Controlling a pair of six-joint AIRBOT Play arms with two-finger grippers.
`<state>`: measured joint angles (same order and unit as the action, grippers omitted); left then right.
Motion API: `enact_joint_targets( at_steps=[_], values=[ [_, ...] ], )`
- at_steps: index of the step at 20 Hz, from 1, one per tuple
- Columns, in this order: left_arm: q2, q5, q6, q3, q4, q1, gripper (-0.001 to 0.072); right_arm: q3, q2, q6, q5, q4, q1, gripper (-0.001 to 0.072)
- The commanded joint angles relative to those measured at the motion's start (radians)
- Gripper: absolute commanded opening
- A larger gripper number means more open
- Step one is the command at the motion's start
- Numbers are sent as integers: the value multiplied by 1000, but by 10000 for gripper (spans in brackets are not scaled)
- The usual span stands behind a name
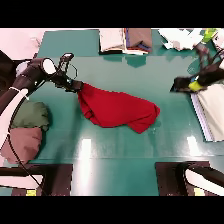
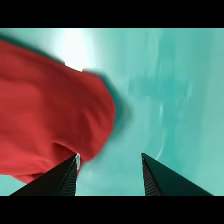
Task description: Fold the shirts.
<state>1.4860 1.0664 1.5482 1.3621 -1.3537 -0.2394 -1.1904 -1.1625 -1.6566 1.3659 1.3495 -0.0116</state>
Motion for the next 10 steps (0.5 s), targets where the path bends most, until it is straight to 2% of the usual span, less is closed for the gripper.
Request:
enact_joint_targets(
  at_steps=[1,10],
  values=[
    [-8,13,-4,6,-7,1,27,168,-66,-3,-66,-84,-18,454],
    [-8,48,-4,6,-7,1,26,170,-233,-3,-189,-127,93,438]
  ],
)
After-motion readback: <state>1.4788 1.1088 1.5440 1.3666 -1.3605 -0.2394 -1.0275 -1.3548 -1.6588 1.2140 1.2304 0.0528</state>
